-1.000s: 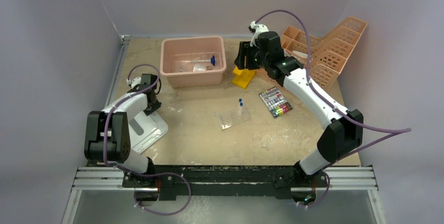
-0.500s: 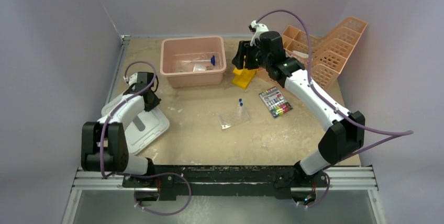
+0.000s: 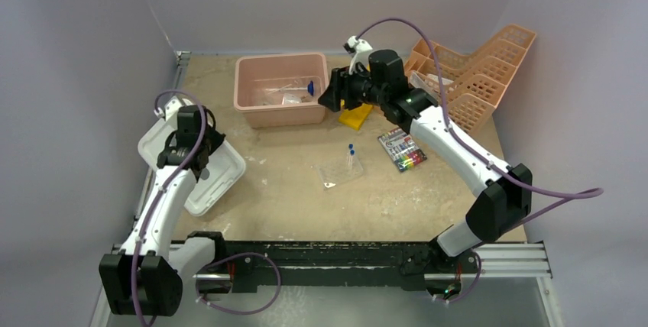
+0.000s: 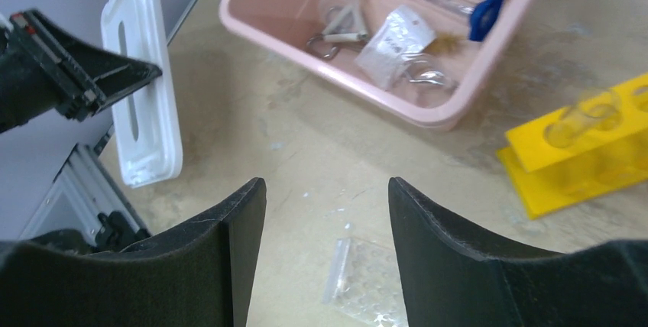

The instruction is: Organize the chemistry lab equipment

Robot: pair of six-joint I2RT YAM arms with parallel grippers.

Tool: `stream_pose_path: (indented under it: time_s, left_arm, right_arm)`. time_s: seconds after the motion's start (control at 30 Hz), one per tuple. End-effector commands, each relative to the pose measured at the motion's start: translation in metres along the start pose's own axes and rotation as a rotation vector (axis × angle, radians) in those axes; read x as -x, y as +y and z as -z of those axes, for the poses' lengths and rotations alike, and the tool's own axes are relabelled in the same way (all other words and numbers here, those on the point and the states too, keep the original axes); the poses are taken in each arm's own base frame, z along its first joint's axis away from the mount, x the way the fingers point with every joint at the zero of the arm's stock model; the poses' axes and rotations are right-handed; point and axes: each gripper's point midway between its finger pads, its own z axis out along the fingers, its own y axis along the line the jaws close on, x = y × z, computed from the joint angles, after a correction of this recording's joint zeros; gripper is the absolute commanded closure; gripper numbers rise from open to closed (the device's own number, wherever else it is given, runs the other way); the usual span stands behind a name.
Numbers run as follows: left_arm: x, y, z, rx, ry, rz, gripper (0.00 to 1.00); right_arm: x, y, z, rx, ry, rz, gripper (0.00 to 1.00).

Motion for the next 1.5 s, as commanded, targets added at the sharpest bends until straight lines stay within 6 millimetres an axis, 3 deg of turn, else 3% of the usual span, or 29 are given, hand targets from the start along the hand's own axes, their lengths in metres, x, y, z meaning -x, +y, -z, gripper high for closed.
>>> stream_pose_path:
  time_s: [0.0,0.1,0.27,0.43,0.53,0.7,0.87,1.13,1.33,1.47]
  left_arm:
    - [0.041,-0.039,0.032,-0.163,-0.095,0.045,0.99]
    - [0.058,-0.069,0.055,-0.309,-0.12,-0.049,1.0]
    - [0.065,-0.106,0.081,-0.458,-0.114,-0.253,1.0]
    - [0.053,-0.152,0.101,-0.621,-0.084,-0.423,1.0]
    - [0.041,-0.178,0.112,-0.704,-0.078,-0.526,1.0]
    - [0.032,-0.206,0.126,-0.838,-0.05,-0.591,1.0]
    - [0.021,-0.217,0.135,-0.93,-0.017,-0.624,1.0]
    - [0.005,-0.221,0.139,-0.991,0.027,-0.643,1.0]
    - [-0.01,-0.218,0.136,-1.0,0.078,-0.676,1.0]
    - [-0.018,-0.216,0.136,-1.005,0.1,-0.695,1.0]
  right_arm:
    - [0.018,0.044,0.004,0.109,-0.062,0.07,0.37]
    - [0.018,0.057,0.002,0.135,-0.061,0.061,0.36]
    - [0.034,0.063,0.006,0.134,-0.101,0.016,0.36]
    - [0.058,0.075,0.015,0.148,-0.133,-0.047,0.34]
    - [0.074,0.071,0.018,0.102,-0.157,-0.089,0.33]
    - [0.102,0.064,0.022,0.092,-0.169,-0.184,0.31]
    - [0.116,0.048,0.011,0.106,-0.087,-0.281,0.28]
    - [0.12,0.063,-0.031,0.26,0.01,-0.356,0.25]
    - [0.128,0.079,-0.042,0.404,-0.004,-0.395,0.25]
    - [0.127,0.077,-0.047,0.405,0.004,-0.426,0.27]
